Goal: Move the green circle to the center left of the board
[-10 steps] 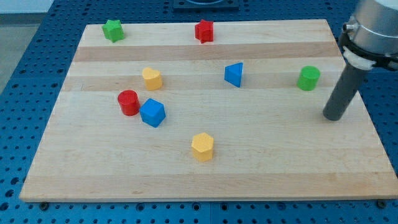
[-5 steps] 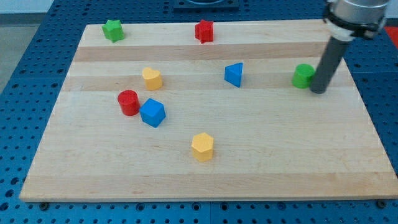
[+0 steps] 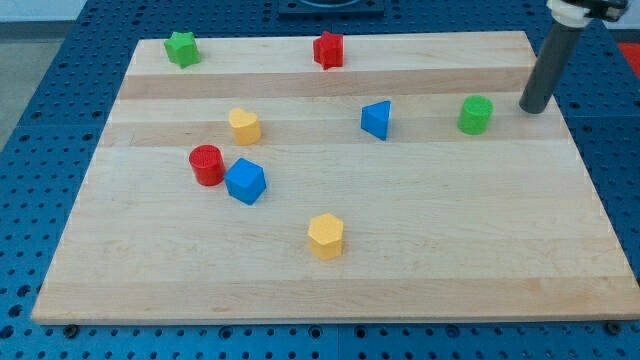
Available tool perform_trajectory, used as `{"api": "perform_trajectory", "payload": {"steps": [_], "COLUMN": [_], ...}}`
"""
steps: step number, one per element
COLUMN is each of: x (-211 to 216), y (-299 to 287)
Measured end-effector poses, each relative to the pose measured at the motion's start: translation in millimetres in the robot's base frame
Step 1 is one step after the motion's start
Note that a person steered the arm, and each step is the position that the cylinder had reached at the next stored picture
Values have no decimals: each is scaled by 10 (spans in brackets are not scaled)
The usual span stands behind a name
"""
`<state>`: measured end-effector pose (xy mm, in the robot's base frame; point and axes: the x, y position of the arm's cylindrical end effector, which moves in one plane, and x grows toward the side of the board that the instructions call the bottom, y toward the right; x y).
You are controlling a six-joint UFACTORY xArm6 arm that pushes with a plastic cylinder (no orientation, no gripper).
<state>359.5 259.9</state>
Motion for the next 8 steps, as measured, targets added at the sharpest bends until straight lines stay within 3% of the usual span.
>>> {"api": "perform_trajectory", "payload": {"steps": [2,4,6,8], "x": [295,-291,-412,-394], "y": [-521,-968,-1535,-1002]}}
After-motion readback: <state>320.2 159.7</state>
